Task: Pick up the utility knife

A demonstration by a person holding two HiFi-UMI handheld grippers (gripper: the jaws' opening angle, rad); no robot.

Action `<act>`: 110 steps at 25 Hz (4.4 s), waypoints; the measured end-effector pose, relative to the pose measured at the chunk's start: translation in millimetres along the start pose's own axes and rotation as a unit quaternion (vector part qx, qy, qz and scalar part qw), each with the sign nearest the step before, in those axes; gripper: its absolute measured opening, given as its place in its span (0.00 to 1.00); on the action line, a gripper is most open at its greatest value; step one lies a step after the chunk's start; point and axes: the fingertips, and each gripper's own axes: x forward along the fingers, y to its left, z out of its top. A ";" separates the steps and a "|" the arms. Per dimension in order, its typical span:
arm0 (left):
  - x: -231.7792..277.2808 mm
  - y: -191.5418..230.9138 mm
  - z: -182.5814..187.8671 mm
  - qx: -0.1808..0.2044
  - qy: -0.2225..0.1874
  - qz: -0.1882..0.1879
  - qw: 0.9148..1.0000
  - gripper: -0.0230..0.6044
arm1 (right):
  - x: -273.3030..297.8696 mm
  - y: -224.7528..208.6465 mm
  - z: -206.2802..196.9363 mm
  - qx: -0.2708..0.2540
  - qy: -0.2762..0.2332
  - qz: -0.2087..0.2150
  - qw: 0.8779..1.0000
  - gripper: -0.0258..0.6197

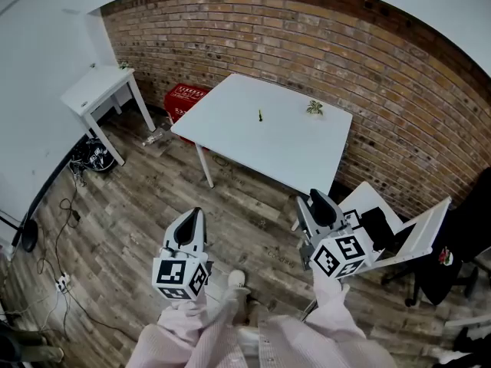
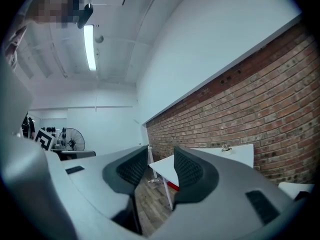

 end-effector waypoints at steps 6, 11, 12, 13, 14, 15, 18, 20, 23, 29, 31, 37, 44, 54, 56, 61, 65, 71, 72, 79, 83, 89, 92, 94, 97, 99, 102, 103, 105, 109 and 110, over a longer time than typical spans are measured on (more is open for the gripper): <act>17.8 5.0 -4.9 -0.004 0.007 -0.002 1.000 0.02 | 13.6 -12.4 -4.2 0.008 0.002 -0.003 1.000 0.27; 43.8 20.9 -6.8 -0.009 0.004 -0.001 1.000 0.02 | 40.3 -21.3 -12.3 0.019 0.008 0.003 1.000 0.27; 51.0 25.1 -6.5 -0.011 0.003 -0.001 1.000 0.02 | 47.5 -23.9 -13.9 0.020 0.010 0.003 1.000 0.27; 58.8 29.1 -5.9 -0.012 0.003 -0.002 1.000 0.02 | 55.2 -27.0 -15.2 0.018 0.012 0.001 1.000 0.27; 67.0 33.5 -5.1 -0.012 0.002 -0.003 1.000 0.02 | 63.5 -30.2 -16.1 0.016 0.014 0.000 1.000 0.27; 75.2 38.5 -4.3 -0.012 0.002 -0.003 1.000 0.02 | 72.3 -33.2 -16.9 0.014 0.015 -0.002 1.000 0.27; 99.7 55.7 -4.3 -0.014 0.004 -0.003 1.000 0.02 | 100.0 -42.2 -21.4 0.017 0.022 -0.007 1.000 0.27; 117.4 66.2 -4.8 -0.015 0.008 -0.006 1.000 0.02 | 118.5 -48.8 -24.4 0.021 0.026 -0.012 0.999 0.27; 142.7 81.7 -5.9 -0.017 0.015 -0.011 1.000 0.02 | 145.5 -56.0 -28.7 0.026 0.033 -0.017 0.999 0.27; 190.7 109.1 -7.9 -0.028 0.024 -0.026 0.999 0.02 | 191.4 -68.8 -37.6 0.033 0.047 -0.030 0.998 0.27; 206.2 118.1 -5.2 -0.030 0.022 -0.030 0.999 0.02 | 206.7 -73.7 -37.7 0.034 0.051 -0.033 0.998 0.27; 241.6 140.0 -1.6 -0.030 0.017 -0.041 0.999 0.02 | 247.0 -81.6 -39.3 0.028 0.052 -0.039 0.997 0.27; 270.9 146.6 -13.9 -0.032 0.037 -0.056 0.997 0.02 | 269.9 -100.2 -50.5 0.042 0.060 -0.058 0.996 0.27; 332.1 166.5 -35.8 -0.050 0.063 -0.055 0.995 0.02 | 328.3 -134.9 -76.1 0.056 0.092 -0.060 0.992 0.27; 348.7 173.1 -40.3 -0.054 0.071 -0.054 0.995 0.02 | 345.2 -142.5 -82.1 0.057 0.103 -0.057 0.991 0.27; 396.5 182.8 -54.2 -0.066 0.093 -0.056 0.992 0.02 | 383.7 -170.6 -93.9 0.067 0.121 -0.062 0.988 0.27; 429.6 186.0 -67.4 -0.077 0.113 -0.057 0.989 0.02 | 408.7 -191.1 -107.0 0.075 0.142 -0.063 0.985 0.27; 471.7 185.7 -85.7 -0.090 0.141 -0.062 0.984 0.02 | 441.7 -217.4 -127.5 0.086 0.173 -0.065 0.979 0.27; 477.4 185.7 -89.3 -0.092 0.147 -0.063 0.983 0.02 | 445.4 -221.8 -132.2 0.087 0.181 -0.068 0.977 0.27; 514.9 190.5 -108.1 -0.104 0.173 -0.062 0.977 0.02 | 476.4 -245.7 -155.0 0.092 0.218 -0.074 0.969 0.27; 532.9 193.5 -120.4 -0.108 0.187 -0.059 0.975 0.02 | 492.1 -256.5 -172.7 0.093 0.242 -0.075 0.963 0.27; 549.7 199.2 -141.1 -0.123 0.213 -0.050 0.968 0.02 | 506.7 -265.7 -202.7 0.093 0.286 -0.080 0.950 0.27; 560.5 199.2 -149.5 -0.126 0.224 -0.054 0.965 0.02 | 514.7 -271.4 -217.4 0.085 0.306 -0.085 0.944 0.27; 564.5 198.0 -155.3 -0.127 0.234 -0.058 0.962 0.02 | 517.6 -273.5 -227.3 0.085 0.319 -0.090 0.940 0.27; 568.7 193.5 -165.2 -0.127 0.249 -0.065 0.958 0.02 | 519.5 -275.0 -241.6 0.076 0.341 -0.093 0.932 0.27; 573.0 191.1 -170.1 -0.127 0.255 -0.071 0.956 0.02 | 522.8 -276.2 -247.5 0.065 0.351 -0.094 0.929 0.27; 572.9 188.9 -177.6 -0.129 0.265 -0.076 0.953 0.02 | 523.4 -273.1 -254.3 0.050 0.368 -0.095 0.924 0.27; 572.7 188.0 -179.6 -0.130 0.268 -0.078 0.951 0.02 | 523.1 -271.9 -256.5 0.043 0.374 -0.094 0.921 0.27; 573.2 186.3 -182.4 -0.131 0.272 -0.081 0.950 0.02 | 523.2 -270.2 -260.6 0.030 0.387 -0.093 0.917 0.27; 573.2 184.7 -185.3 -0.132 0.274 -0.084 0.949 0.02 | 523.4 -267.3 -267.1 0.005 0.406 -0.093 0.909 0.26; 573.1 184.7 -185.3 -0.132 0.274 -0.084 0.949 0.02 | 523.6 -266.8 -267.5 0.003 0.408 -0.093 0.908 0.26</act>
